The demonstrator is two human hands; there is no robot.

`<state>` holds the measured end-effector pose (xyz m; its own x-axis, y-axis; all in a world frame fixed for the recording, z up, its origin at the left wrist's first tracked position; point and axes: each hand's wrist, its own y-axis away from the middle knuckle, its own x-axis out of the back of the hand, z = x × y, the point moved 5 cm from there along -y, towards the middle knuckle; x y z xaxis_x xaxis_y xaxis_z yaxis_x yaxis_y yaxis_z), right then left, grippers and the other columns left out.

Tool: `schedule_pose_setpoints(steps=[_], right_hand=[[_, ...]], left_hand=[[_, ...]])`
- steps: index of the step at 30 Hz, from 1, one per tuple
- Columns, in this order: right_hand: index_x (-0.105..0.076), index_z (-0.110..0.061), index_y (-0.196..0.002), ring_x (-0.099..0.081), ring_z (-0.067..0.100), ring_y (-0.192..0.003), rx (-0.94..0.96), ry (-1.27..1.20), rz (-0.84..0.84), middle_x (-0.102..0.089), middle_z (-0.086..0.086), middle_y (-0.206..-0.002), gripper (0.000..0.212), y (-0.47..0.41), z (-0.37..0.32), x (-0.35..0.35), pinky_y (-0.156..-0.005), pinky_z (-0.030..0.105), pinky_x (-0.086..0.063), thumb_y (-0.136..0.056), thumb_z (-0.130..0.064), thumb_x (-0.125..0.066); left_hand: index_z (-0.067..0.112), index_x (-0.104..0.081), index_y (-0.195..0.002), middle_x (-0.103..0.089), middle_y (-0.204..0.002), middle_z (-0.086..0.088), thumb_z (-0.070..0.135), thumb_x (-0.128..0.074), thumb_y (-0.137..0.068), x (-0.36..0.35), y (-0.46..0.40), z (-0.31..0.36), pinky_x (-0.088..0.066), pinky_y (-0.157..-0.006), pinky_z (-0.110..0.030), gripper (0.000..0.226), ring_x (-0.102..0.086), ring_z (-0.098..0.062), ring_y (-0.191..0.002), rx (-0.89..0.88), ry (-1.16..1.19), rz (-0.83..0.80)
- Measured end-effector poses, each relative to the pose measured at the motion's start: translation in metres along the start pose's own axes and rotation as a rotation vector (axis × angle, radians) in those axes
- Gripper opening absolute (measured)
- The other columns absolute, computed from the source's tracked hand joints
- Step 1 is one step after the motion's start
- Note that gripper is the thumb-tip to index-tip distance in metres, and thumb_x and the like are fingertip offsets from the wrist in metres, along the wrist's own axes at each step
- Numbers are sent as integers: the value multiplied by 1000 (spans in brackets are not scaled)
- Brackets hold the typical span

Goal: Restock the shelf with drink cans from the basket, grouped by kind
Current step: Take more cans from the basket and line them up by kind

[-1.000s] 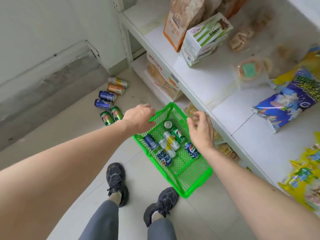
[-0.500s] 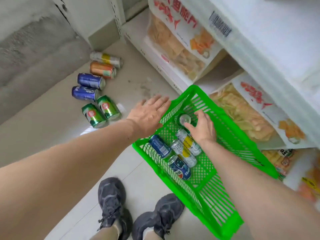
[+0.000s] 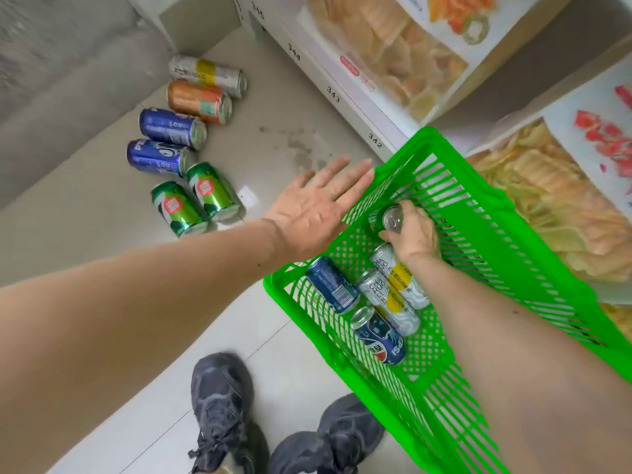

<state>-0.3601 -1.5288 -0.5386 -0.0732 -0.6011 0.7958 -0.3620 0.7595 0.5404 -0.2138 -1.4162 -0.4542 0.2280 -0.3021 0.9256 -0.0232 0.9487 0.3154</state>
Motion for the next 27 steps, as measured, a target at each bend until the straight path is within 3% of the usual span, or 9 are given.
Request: schedule_pose_setpoints(steps=[6, 10, 16, 22, 27], right_hand=[[-43, -14, -143, -52, 33, -124, -32, -88, -11, -55, 15, -136, 69, 21, -5, 41, -97, 37, -43, -84, -29, -76], [-52, -15, -135, -57, 32, -117, -9, -119, -16, -61, 13, -127, 59, 51, -18, 91, -91, 34, -45, -84, -36, -74], [-61, -20, -125, -61, 27, -109, 53, -148, -43, -67, 7, -118, 51, 116, -51, 184, -82, 26, -41, -81, -41, -75], [-69, -19, -99, -60, 22, -85, 143, -95, -55, -67, 3, -89, 32, 191, -93, 279, -71, 25, -36, -82, -46, -71], [-70, -17, -91, -72, 20, -69, 160, -74, -44, -74, 4, -78, 41, 249, -120, 347, -79, 33, -57, -78, -56, -71]], left_hand=[[22, 14, -151, 18, -159, 7, 42, -46, -97, 18, 2, 3, -16, -118, -46, 83, 7, -23, -148, 33, -43, -152], [21, 12, -152, 17, -160, 5, 46, -49, -94, 46, 16, 15, -16, -118, -47, 88, 5, -22, -148, 80, -70, -251], [19, 2, -154, 11, -161, 1, 44, -56, -91, 133, 39, 51, -23, -116, -47, 89, -2, -22, -149, 84, -22, -307], [13, -13, -151, -24, -155, -7, 44, -65, -85, 238, 68, 78, -36, -108, -49, 89, -25, -27, -141, 132, 48, -232], [13, -28, -141, -48, -135, -8, 50, -68, -81, 308, 104, 100, -44, -99, -48, 81, -44, -29, -127, 124, 102, -175]])
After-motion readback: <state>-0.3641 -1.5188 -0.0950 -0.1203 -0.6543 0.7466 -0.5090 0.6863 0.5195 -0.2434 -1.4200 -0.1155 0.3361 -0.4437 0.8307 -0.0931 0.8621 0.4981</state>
